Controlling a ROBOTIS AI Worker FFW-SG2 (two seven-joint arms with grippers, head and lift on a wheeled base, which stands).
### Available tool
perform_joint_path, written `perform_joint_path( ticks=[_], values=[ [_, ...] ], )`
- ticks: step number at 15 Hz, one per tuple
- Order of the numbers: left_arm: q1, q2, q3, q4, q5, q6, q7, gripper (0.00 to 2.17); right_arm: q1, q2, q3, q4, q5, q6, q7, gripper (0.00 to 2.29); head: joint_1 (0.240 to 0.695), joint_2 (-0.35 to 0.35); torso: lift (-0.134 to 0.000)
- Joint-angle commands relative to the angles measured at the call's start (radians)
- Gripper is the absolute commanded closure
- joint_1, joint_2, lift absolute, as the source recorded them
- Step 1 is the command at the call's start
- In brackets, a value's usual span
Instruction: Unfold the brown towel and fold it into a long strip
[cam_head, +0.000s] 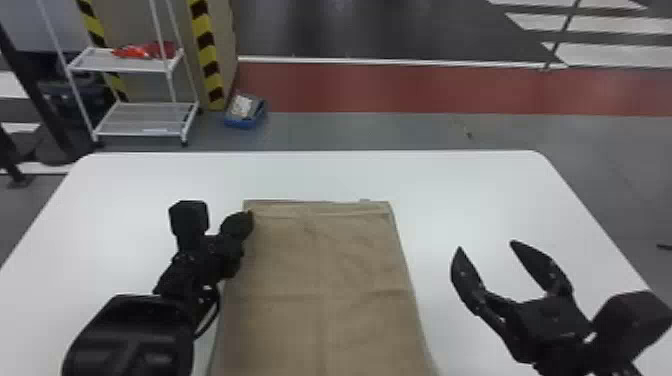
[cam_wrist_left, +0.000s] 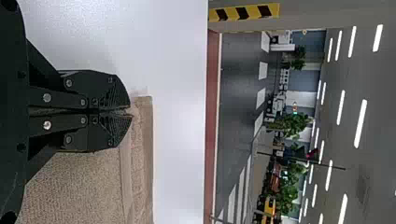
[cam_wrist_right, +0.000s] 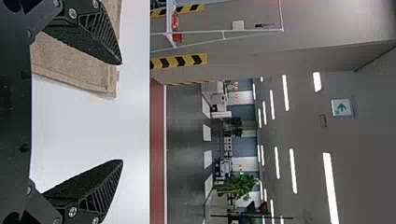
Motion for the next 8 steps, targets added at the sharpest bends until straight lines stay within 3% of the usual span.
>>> perform_joint_path(
  ticks=[1, 6, 8],
  values=[
    [0.027, 0.000, 0.001, -0.047, 0.000, -0.001, 0.007, 1.45, 0.002, 0.001, 0.000, 0.000, 0.000, -0.003, 0.000, 0.14, 0.695, -0.047, -0.123],
    [0.185, 0.002, -0.004, -0.345, -0.011, 0.020, 0.030, 1.45, 0.001, 0.001, 0.003, 0.000, -0.002, -0.003, 0.000, 0.14, 0.695, -0.052, -0.123],
    [0.263, 0.003, -0.020, -0.515, -0.024, 0.137, 0.015, 1.45, 0.001, 0.001, 0.003, 0.002, -0.008, -0.003, -0.001, 0.14, 0.695, -0.062, -0.123]
  ],
)
